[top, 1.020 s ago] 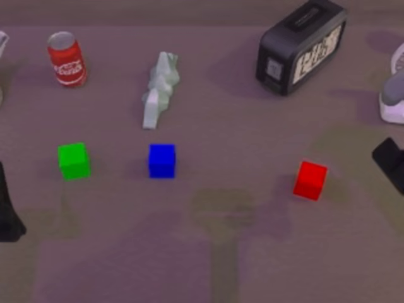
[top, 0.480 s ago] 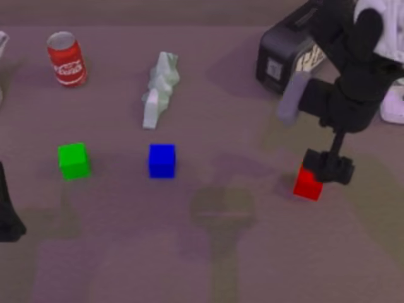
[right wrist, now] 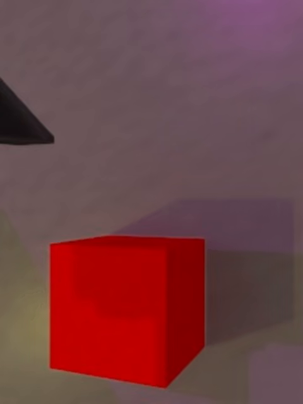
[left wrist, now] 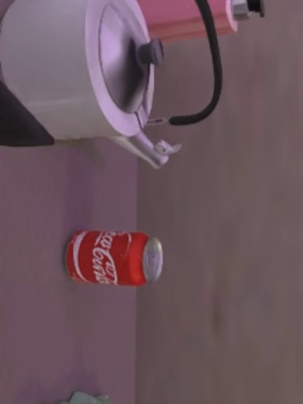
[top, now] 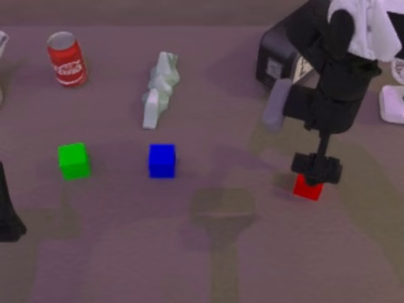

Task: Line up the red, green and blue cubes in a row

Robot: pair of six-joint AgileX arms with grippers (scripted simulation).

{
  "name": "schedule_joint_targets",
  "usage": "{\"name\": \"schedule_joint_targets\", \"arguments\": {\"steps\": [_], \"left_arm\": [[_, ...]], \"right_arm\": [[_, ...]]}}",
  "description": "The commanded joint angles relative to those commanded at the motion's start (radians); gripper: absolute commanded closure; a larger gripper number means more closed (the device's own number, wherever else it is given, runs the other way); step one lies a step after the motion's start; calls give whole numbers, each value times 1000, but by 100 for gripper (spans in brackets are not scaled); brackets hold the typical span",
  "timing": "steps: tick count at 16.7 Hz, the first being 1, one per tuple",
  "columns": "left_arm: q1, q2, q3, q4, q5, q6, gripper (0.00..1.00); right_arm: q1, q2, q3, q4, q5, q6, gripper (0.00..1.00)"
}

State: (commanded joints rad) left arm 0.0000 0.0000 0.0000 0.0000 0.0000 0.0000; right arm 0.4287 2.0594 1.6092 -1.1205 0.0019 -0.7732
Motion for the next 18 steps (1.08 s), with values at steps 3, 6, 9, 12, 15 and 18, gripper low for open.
{"name": "schedule_joint_targets", "arguments": {"steps": [3, 6, 9, 12, 15, 18], "left_arm": [[0, 0, 0, 0, 0, 0, 0], [0, 0, 0, 0, 0, 0, 0], [0, 0, 0, 0, 0, 0, 0], [0, 0, 0, 0, 0, 0, 0], [0, 0, 0, 0, 0, 0, 0], [0, 0, 0, 0, 0, 0, 0]], "right_arm": [[-3, 5, -15, 19, 0, 0, 0], [-1, 43, -74, 118, 0, 0, 0], [1, 94, -147, 250, 1, 3, 0], [2, 124, -185, 309, 1, 3, 0], [2, 124, -185, 309, 1, 3, 0], [2, 124, -185, 309, 1, 3, 23]]}}
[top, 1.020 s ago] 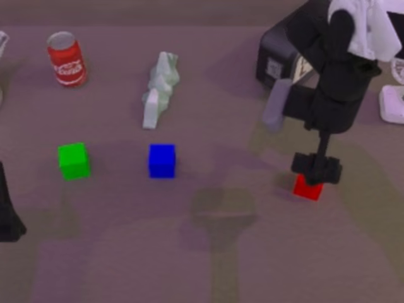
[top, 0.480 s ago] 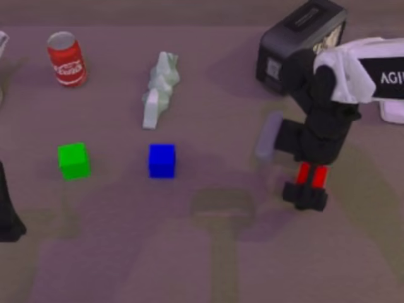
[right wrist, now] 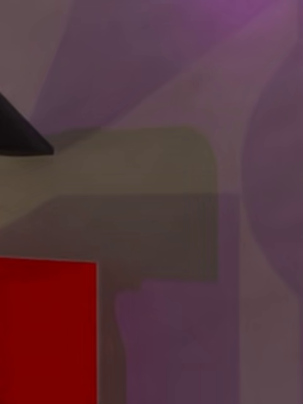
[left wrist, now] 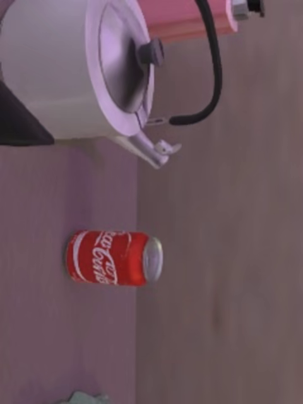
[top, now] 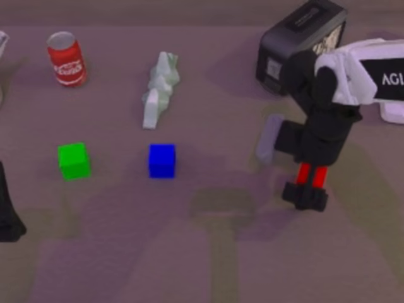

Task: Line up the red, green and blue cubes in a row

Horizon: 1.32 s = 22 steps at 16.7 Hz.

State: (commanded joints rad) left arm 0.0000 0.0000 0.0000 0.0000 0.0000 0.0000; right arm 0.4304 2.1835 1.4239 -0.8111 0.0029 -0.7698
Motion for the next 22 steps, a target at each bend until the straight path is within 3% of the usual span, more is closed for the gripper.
{"name": "schedule_joint_targets", "arguments": {"steps": [10, 22], "left_arm": [[0, 0, 0, 0, 0, 0, 0], [0, 0, 0, 0, 0, 0, 0]], "right_arm": [[0, 0, 0, 0, 0, 0, 98], [3, -54, 33, -72, -14, 15, 100]]}}
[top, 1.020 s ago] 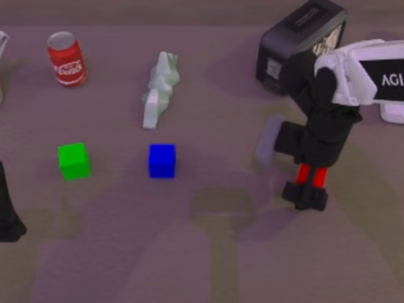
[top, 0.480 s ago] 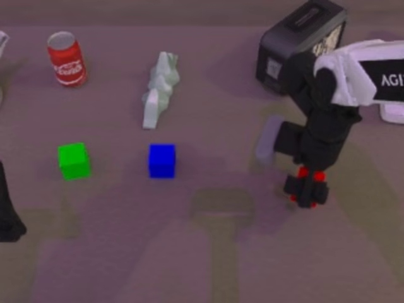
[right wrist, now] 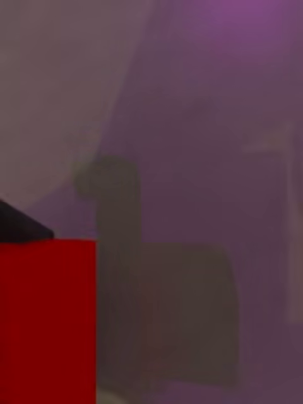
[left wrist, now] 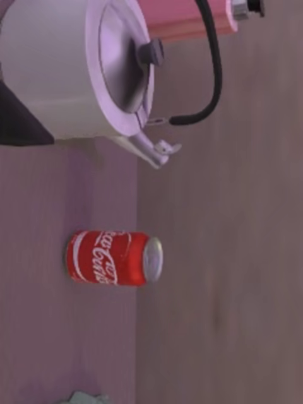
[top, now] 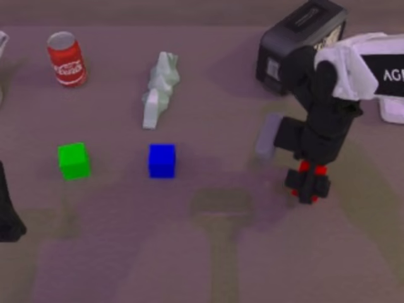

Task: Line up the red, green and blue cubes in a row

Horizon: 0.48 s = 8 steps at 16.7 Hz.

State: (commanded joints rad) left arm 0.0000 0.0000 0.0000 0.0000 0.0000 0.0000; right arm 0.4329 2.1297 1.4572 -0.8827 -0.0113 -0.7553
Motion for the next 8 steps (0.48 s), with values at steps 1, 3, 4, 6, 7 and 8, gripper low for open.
{"name": "schedule_joint_targets", "arguments": {"steps": [1, 3, 4, 6, 7, 8], "left_arm": [[0, 0, 0, 0, 0, 0, 0], [0, 0, 0, 0, 0, 0, 0], [0, 0, 0, 0, 0, 0, 0], [0, 0, 0, 0, 0, 0, 0], [0, 0, 0, 0, 0, 0, 0], [0, 0, 0, 0, 0, 0, 0]], "right_arm": [[0, -11, 20, -32, 0, 1, 100], [3, -38, 64, -113, 0, 0, 100], [4, -52, 86, -150, -1, -1, 100], [6, -75, 116, -195, -1, -1, 100], [6, -79, 122, -202, -1, -1, 100], [6, -79, 122, -202, -1, -1, 100]]}}
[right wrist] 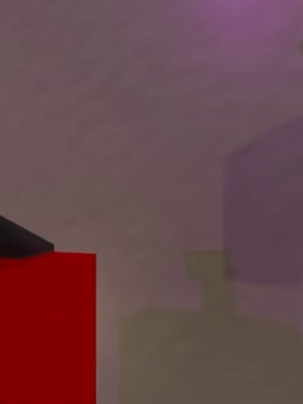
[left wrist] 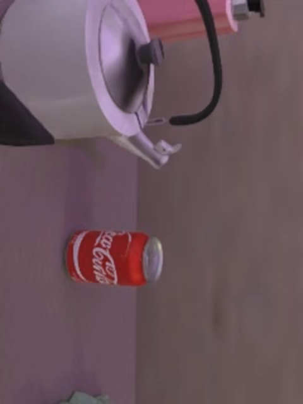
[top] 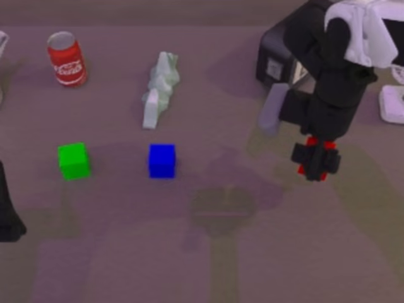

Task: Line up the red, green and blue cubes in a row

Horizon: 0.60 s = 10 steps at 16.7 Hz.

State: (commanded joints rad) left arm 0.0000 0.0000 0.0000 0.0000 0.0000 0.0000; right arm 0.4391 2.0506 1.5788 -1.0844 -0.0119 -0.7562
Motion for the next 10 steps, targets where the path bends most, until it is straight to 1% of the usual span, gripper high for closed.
{"name": "schedule_joint_targets", "arguments": {"steps": [3, 5, 7, 10], "left_arm": [[0, 0, 0, 0, 0, 0, 0], [0, 0, 0, 0, 0, 0, 0], [0, 0, 0, 0, 0, 0, 0], [0, 0, 0, 0, 0, 0, 0]], "right_arm": [[-2, 5, 0, 1, 0, 2, 100], [33, 27, 36, -17, 0, 11, 100], [101, 68, 108, -52, 0, 32, 100], [239, 145, 251, -120, 1, 78, 100]]}}
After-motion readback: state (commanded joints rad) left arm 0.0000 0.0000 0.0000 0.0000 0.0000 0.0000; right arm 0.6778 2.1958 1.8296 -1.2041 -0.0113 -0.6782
